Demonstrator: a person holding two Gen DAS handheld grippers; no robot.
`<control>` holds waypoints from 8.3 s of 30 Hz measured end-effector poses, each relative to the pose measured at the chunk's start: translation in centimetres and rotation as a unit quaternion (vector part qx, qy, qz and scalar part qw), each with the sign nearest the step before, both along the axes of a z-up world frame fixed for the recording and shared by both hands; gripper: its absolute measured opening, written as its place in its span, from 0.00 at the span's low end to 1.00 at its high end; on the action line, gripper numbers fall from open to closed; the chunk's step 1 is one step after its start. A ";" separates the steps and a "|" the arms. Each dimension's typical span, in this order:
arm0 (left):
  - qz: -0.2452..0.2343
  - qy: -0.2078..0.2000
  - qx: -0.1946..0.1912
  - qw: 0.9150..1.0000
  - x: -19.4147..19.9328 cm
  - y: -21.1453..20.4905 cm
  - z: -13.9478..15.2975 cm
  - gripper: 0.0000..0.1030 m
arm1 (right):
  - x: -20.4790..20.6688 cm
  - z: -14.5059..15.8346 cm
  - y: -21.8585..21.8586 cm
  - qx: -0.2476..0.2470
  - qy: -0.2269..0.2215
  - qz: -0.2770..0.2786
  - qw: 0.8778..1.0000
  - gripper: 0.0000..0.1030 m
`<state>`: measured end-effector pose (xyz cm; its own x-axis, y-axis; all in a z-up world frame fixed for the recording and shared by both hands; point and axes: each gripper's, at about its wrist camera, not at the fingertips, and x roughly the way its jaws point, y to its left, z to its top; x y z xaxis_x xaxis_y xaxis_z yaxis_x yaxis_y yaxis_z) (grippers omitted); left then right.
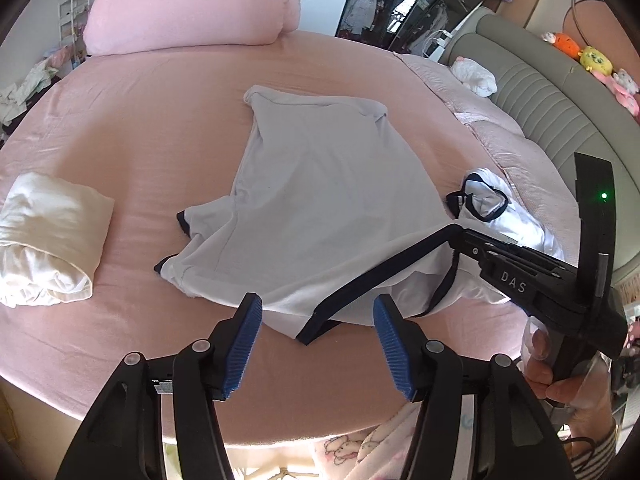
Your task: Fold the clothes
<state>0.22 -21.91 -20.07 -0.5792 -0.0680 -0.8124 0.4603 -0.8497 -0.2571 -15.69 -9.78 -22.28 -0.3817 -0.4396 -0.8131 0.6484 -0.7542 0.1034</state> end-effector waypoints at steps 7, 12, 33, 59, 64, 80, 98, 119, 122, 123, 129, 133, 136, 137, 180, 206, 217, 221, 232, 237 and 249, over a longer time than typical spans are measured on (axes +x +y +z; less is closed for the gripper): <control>-0.076 -0.019 -0.028 0.996 -3.9 1.6 -0.7 0.54 | -0.3 0.0 0.8 -0.020 -0.018 0.001 1.000 0.12; -0.148 -0.046 -0.068 0.986 -6.8 3.3 -2.2 0.54 | -0.7 -0.3 1.5 -0.025 -0.032 0.001 0.999 0.12; -0.262 -0.124 -0.277 0.916 -11.2 5.7 -6.9 0.22 | -1.0 -1.7 2.6 -0.032 -0.064 0.013 0.997 0.12; -0.142 -0.006 0.036 0.989 -10.4 -1.6 -6.4 0.12 | 4.3 -4.6 1.0 -0.105 -0.209 0.085 0.969 0.47; -0.129 0.026 0.082 0.988 -9.7 -2.8 -5.6 0.12 | 2.9 -6.2 -0.2 -0.068 -0.203 0.055 0.975 0.47; -0.124 0.076 0.177 0.973 -9.3 -4.5 -4.9 0.11 | -0.3 -8.3 -4.2 -0.021 -0.173 0.010 0.985 0.47; -0.138 0.108 0.201 0.964 -9.1 -4.2 -3.4 0.11 | -5.4 -7.7 -4.3 -0.102 -0.153 -0.045 0.982 0.10; -0.130 0.111 0.194 0.966 -8.9 -5.1 -2.8 0.11 | -6.5 -8.7 -3.9 -0.086 -0.178 -0.059 0.979 0.27; -0.130 0.109 0.188 0.967 -8.6 -5.0 -2.6 0.11 | -5.5 -7.5 -3.0 -0.076 -0.168 -0.056 0.981 0.35; -0.129 0.109 0.189 0.967 -8.5 -5.0 -2.5 0.11 | -5.2 -7.2 -2.6 -0.075 -0.163 -0.057 0.982 0.42; -0.123 0.111 0.151 0.975 -7.8 -4.8 -1.6 0.11 | -4.3 -5.7 0.8 -0.064 -0.128 -0.098 0.985 0.46; -0.102 0.102 0.095 0.985 -7.2 -5.2 -0.9 0.11 | -4.3 -5.3 2.7 -0.046 -0.110 -0.119 0.986 0.46; -0.106 0.108 0.118 0.981 -6.6 -5.8 -1.1 0.11 | -4.3 -4.8 3.7 -0.047 -0.112 -0.122 0.985 0.46; -0.114 0.107 0.125 0.980 -6.4 -5.6 -1.3 0.12 | -4.4 -4.5 3.7 -0.047 -0.106 -0.120 0.986 0.46; -0.084 -0.043 -0.013 0.995 -3.6 0.8 -7.1 0.42 | -3.9 -5.8 2.2 0.062 -0.034 -0.055 0.996 0.46; -0.046 -0.096 -0.128 0.986 -7.7 -1.1 -9.7 0.40 | -5.2 -5.9 -0.4 0.161 0.083 -0.029 0.983 0.46; 0.015 -0.091 -0.196 0.976 -4.9 -2.1 -6.9 0.42 | -5.7 -5.2 3.7 0.138 0.072 -0.093 0.983 0.46; 0.020 -0.076 -0.186 0.979 -3.7 -2.2 -5.9 0.42 | -5.2 -4.5 4.5 0.108 0.035 -0.092 0.989 0.46; 0.016 -0.078 -0.216 0.973 -3.3 -1.7 -4.5 0.42 | 0.2 -4.6 2.6 0.112 -0.001 -0.028 0.993 0.46; 0.020 -0.079 -0.196 0.977 -3.0 -2.0 -4.7 0.42 | -0.7 -4.8 1.4 0.088 -0.025 -0.040 0.995 0.46; 0.006 -0.085 -0.200 0.976 -3.1 -1.7 -4.7 0.42 | -2.7 -7.9 -3.5 0.171 0.029 -0.069 0.982 0.46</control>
